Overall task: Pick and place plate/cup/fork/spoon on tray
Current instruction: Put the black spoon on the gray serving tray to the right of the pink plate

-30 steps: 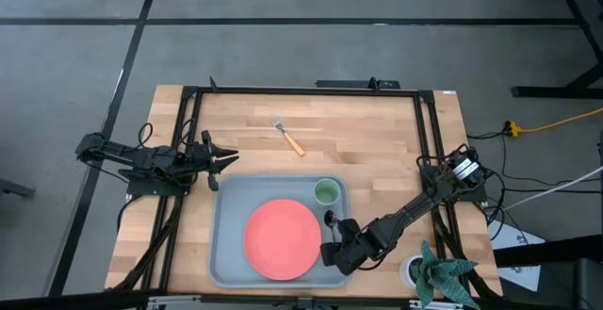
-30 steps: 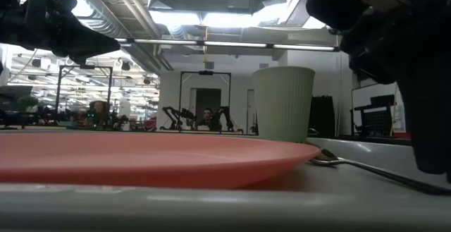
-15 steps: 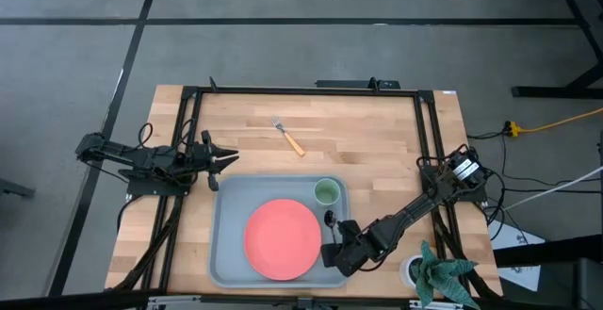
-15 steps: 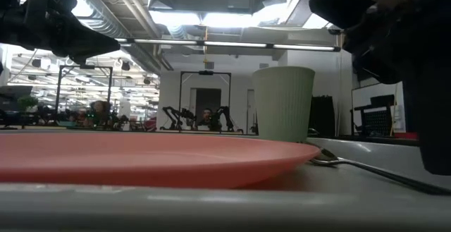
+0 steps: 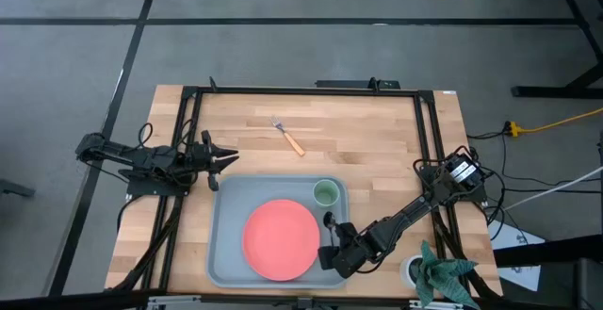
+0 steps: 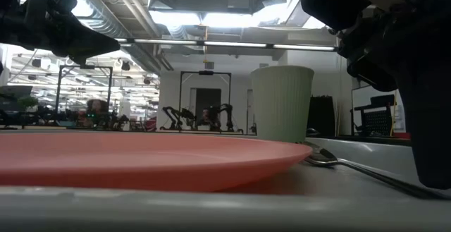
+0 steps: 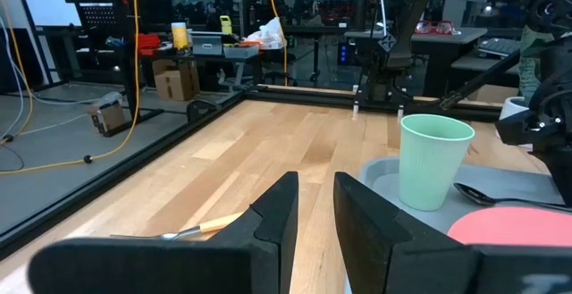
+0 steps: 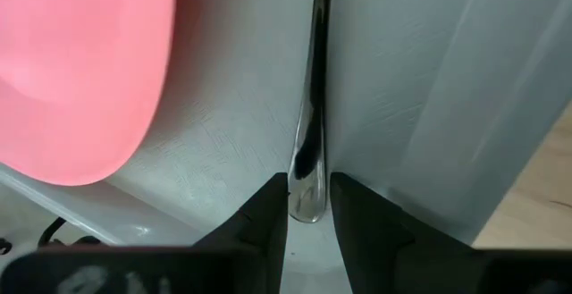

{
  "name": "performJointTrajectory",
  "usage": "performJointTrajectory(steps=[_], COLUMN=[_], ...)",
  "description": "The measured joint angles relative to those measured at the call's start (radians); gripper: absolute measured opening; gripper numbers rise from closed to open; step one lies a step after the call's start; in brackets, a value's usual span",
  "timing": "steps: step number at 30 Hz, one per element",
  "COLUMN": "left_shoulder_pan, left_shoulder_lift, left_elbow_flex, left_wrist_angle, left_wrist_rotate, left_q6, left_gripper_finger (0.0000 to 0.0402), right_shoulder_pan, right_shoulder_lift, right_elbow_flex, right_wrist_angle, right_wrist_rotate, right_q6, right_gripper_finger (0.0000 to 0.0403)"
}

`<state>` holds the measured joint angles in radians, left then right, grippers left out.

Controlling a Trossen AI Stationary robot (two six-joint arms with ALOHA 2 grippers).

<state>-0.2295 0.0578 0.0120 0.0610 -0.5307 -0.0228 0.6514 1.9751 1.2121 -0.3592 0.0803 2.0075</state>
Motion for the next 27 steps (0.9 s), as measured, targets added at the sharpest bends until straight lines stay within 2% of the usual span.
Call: performJointTrajectory(steps=[27], left_shoulder_pan=[0.000], left_shoulder_lift=[0.000], left_elbow_flex=[0.000], left_wrist_angle=[0.000], left_wrist_rotate=[0.000], left_q6=[0.000], left_gripper_finger=[0.0069], right_shoulder_pan=[0.000], right_shoulder_lift=[0.002], right_elbow_flex=[-0.002], right_wrist_angle=[0.018], right_wrist_rotate=[0.057], right_q6=[-0.027], right_gripper_finger=[0.0094])
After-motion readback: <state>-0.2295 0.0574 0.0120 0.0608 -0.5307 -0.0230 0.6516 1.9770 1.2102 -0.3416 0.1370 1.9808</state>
